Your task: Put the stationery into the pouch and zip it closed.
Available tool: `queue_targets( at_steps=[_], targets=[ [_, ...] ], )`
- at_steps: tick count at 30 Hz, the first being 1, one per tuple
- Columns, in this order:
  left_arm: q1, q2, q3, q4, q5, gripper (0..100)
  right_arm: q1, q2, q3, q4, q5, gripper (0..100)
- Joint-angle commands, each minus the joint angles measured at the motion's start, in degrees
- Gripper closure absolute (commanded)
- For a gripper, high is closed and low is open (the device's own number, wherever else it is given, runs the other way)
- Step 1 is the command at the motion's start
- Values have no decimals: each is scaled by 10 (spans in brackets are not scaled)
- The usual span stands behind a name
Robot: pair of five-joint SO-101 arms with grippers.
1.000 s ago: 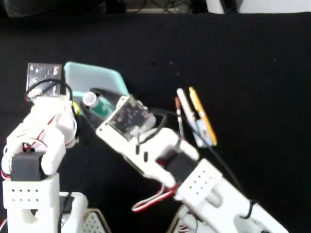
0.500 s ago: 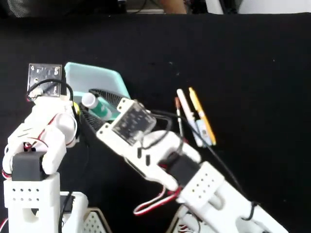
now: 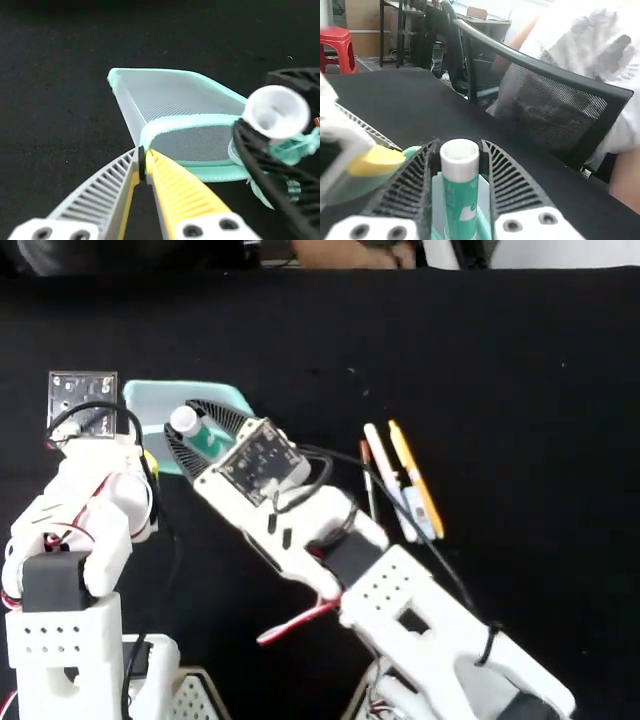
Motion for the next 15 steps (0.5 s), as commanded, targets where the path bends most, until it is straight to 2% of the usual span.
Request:
queue_targets(
  at_steps=[1,5,11,15],
  targets=[
    [-6,-4,-8,-9,-2,970,17,20,-11,-44,-4,986],
    [-6,-4,-8,-9,-1,970,18,54,-23,-106,-4,986],
    [-6,-4,-8,-9,0,970,25,131,-109,-108,-4,986],
    [-6,-4,-8,-9,0,970,33,178,-145,-108,-51,986]
  ],
)
